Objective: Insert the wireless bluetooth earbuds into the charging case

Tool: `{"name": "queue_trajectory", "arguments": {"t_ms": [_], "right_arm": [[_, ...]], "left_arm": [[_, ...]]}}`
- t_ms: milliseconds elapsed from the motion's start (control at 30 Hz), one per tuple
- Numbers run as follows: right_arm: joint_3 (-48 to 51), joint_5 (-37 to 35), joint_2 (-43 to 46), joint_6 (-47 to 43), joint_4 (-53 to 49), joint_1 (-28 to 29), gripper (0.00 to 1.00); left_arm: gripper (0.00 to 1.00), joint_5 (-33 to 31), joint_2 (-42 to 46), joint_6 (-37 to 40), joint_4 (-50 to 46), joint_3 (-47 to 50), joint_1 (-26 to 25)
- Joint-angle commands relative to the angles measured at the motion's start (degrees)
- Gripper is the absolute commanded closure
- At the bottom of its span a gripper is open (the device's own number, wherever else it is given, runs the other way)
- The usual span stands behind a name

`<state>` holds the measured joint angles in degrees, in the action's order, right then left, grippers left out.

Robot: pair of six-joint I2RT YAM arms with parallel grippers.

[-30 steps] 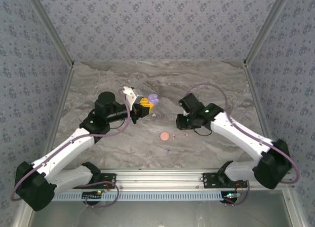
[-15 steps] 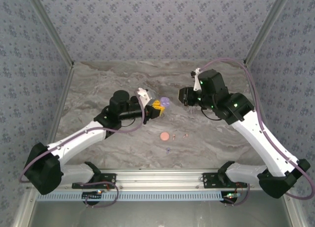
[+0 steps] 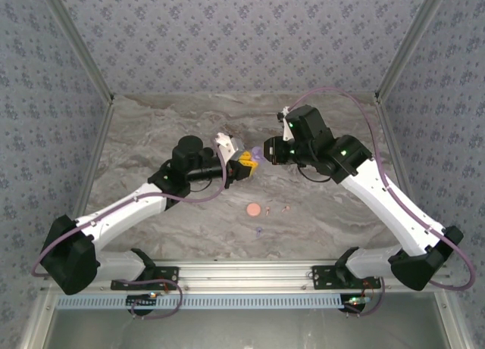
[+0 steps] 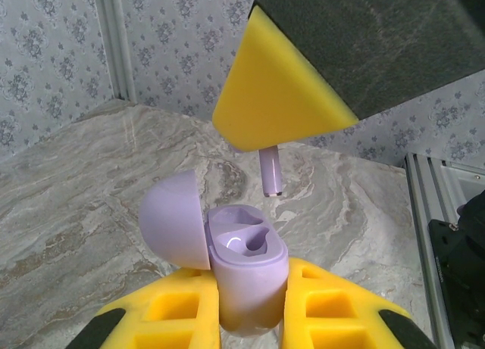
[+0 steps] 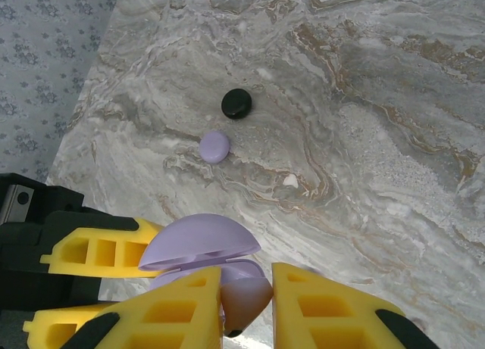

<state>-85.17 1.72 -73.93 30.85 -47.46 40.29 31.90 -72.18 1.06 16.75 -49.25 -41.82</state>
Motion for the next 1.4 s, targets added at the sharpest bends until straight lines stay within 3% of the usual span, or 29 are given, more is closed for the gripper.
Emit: {"name": "queue_trajectory", "arguments": {"t_ms": [0,1367], "right_arm": [[0.6,0.0,-0.9,0.2,-0.6,0.6,0.77],[1.9,-0.1,-2.0,0.6,2.0,1.4,0.76]], "left_arm": [[1.0,1.0,-0.2,0.7,2.2,-2.0,-0.5],[1.0,0.9,-0.4,-0.6,3.1,-1.7,-0.6]]}}
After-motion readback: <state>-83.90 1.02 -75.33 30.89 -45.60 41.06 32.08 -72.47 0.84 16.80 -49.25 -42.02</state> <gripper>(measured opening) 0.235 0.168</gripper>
